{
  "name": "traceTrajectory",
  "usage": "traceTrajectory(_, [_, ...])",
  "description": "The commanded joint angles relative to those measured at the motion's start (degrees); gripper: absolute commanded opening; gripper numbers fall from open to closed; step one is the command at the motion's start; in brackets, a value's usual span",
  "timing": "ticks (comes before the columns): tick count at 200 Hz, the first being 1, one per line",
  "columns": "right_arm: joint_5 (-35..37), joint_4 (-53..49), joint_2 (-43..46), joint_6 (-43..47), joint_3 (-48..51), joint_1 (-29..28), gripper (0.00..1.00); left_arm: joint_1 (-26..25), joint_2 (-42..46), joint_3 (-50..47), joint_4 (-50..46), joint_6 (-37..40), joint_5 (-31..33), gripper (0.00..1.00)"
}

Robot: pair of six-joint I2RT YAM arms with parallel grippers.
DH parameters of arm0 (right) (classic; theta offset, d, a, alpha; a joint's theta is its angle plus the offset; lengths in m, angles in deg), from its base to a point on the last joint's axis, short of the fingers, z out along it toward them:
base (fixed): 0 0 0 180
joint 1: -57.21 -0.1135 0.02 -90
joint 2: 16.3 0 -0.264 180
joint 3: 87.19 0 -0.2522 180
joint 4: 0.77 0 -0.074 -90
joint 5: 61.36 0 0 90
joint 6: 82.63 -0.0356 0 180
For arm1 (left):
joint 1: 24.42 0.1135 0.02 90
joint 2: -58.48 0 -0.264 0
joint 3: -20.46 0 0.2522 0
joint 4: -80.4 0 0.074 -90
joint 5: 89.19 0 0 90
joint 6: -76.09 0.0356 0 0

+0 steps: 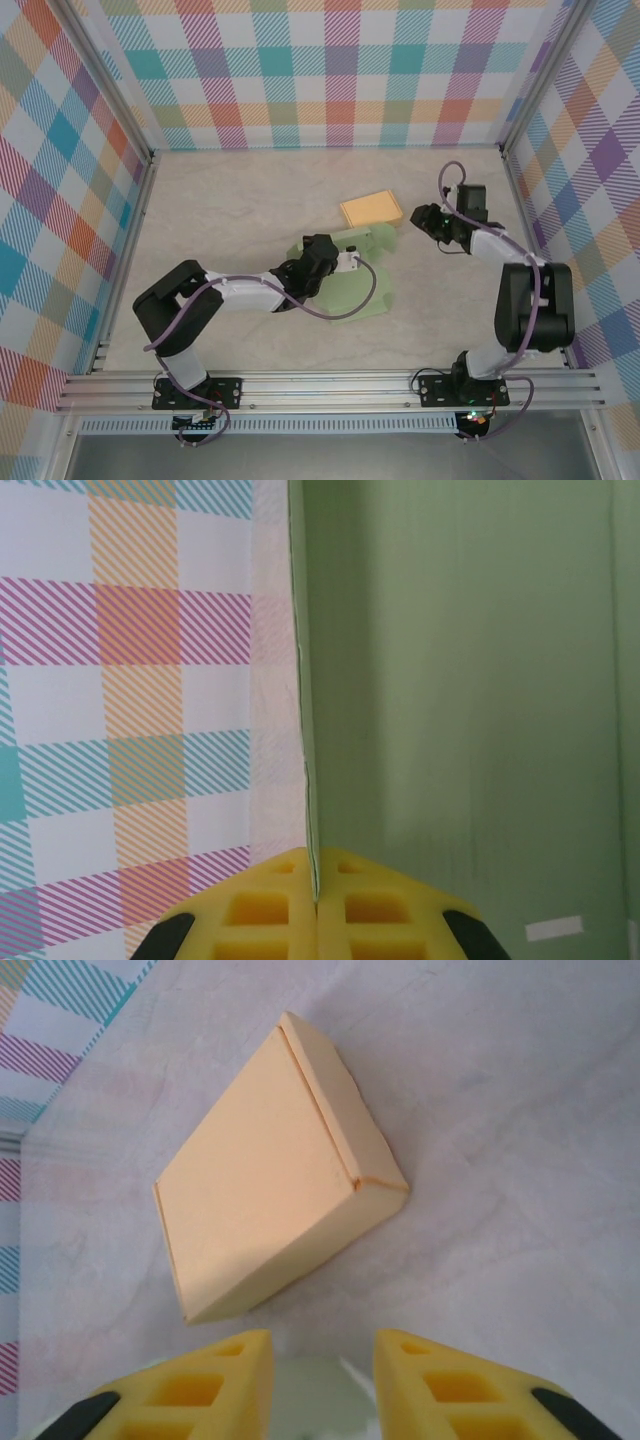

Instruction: Fold the paper box

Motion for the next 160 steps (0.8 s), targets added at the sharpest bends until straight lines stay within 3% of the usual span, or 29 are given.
traceTrajectory(1, [-2.4,-1.1,-5.2,4.7,-4.4,0.0,0.30,-1.2,-1.9,-1.1,3.3,3.8,2.8,0.00])
traceTrajectory(52, [-7.6,2.1,-11.3,7.0,-5.3,-1.1,0.29,-1.4,-1.9,-1.0,4.0,4.7,3.8,0.00])
traceTrajectory(160, [-12.9,5.8,-12.3,7.8,-3.0,-4.8,0.35,-1.2,-4.1,2.3,12.4,8.4,1.7,0.00])
